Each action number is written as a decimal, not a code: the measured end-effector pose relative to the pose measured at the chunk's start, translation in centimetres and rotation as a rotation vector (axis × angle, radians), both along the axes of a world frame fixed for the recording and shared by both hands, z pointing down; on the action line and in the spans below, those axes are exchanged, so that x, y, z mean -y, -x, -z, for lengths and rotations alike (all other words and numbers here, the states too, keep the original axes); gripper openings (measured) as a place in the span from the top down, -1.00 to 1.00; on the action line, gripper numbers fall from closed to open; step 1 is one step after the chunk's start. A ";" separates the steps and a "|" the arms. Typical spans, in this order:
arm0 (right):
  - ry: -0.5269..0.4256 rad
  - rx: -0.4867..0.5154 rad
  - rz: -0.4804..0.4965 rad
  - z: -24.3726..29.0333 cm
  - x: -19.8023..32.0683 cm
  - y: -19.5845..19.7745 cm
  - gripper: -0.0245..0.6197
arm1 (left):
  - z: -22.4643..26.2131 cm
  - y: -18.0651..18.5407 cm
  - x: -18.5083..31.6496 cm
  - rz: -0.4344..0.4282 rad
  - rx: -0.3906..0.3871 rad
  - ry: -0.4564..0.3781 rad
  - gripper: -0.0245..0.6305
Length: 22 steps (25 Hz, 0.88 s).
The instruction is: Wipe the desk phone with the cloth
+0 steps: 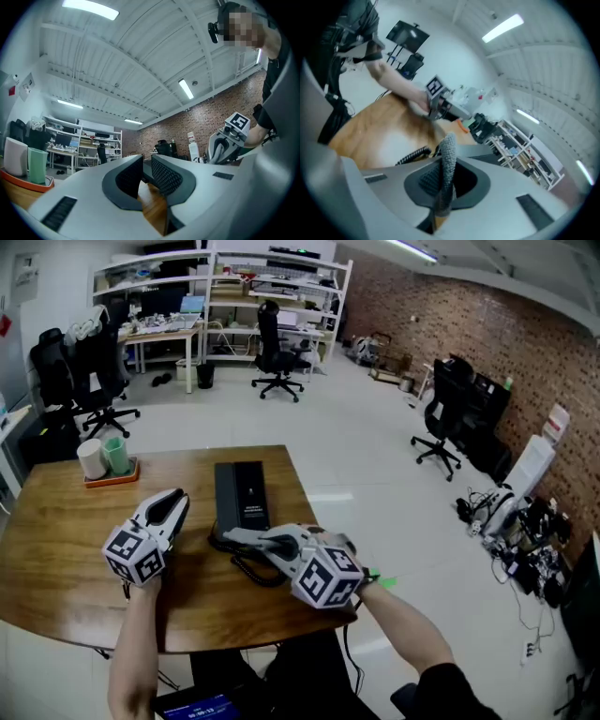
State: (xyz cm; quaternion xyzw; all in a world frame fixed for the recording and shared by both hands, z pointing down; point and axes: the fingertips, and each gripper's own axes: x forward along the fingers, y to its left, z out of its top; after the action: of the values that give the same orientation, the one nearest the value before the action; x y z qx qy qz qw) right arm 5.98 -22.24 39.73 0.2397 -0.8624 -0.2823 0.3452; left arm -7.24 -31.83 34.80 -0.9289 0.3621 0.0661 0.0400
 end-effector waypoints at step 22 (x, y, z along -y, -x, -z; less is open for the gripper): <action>-0.248 0.989 0.014 20.9 -13.6 -6.7 0.85 | 15.9 -3.3 -20.7 -0.072 -0.214 -0.273 0.80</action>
State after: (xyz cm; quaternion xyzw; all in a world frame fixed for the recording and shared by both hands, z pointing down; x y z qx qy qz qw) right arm 12.71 -8.65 18.86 0.3781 -0.8842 -0.2375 -0.1375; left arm -3.93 -11.14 18.94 -0.9150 0.3184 0.2145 0.1243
